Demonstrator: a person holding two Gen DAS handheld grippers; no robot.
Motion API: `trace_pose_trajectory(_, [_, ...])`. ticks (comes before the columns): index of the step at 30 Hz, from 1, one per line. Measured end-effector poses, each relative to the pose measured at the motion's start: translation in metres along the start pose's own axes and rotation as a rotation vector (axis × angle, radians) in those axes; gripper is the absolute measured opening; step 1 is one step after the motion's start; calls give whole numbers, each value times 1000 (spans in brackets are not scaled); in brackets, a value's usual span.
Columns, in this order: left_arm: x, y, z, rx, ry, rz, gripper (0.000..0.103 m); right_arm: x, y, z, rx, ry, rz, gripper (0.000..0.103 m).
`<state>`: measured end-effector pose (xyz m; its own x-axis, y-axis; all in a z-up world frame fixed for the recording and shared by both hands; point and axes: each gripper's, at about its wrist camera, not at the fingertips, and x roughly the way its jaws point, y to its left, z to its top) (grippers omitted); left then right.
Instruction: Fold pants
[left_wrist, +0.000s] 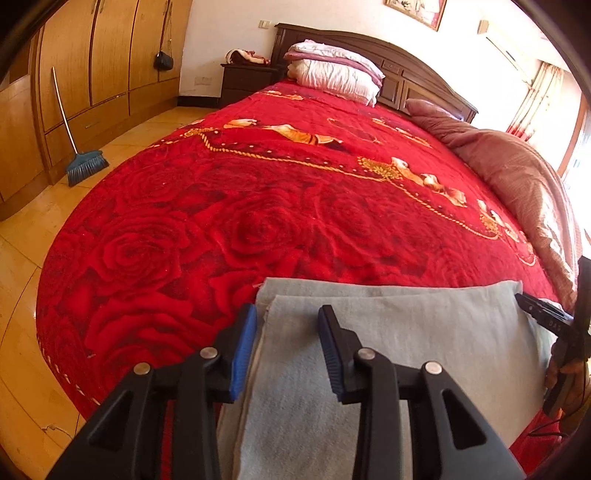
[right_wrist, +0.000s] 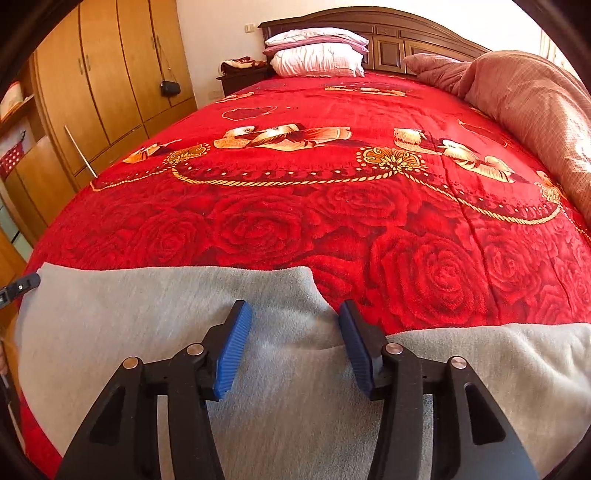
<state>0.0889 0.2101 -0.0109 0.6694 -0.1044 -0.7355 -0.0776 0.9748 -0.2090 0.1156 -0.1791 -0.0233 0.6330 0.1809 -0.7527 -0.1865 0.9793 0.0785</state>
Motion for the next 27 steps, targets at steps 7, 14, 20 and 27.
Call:
trace_pose_trajectory(7, [-11, -14, -7, 57, -62, 67, 35, 0, 2, -1, -1, -4, -3, 52])
trace_pose_trajectory(14, [0, -9, -6, 43, -26, 41, 35, 0, 3, -1, -5, -8, -8, 52])
trace_pose_trajectory(20, [6, -9, -4, 32, -25, 45, 35, -1, 2, -2, -6, -15, -8, 52])
trace_pose_trajectory(27, [3, -23, -11, 69, -48, 80, 24, -1, 2, -3, -10, -22, -9, 52])
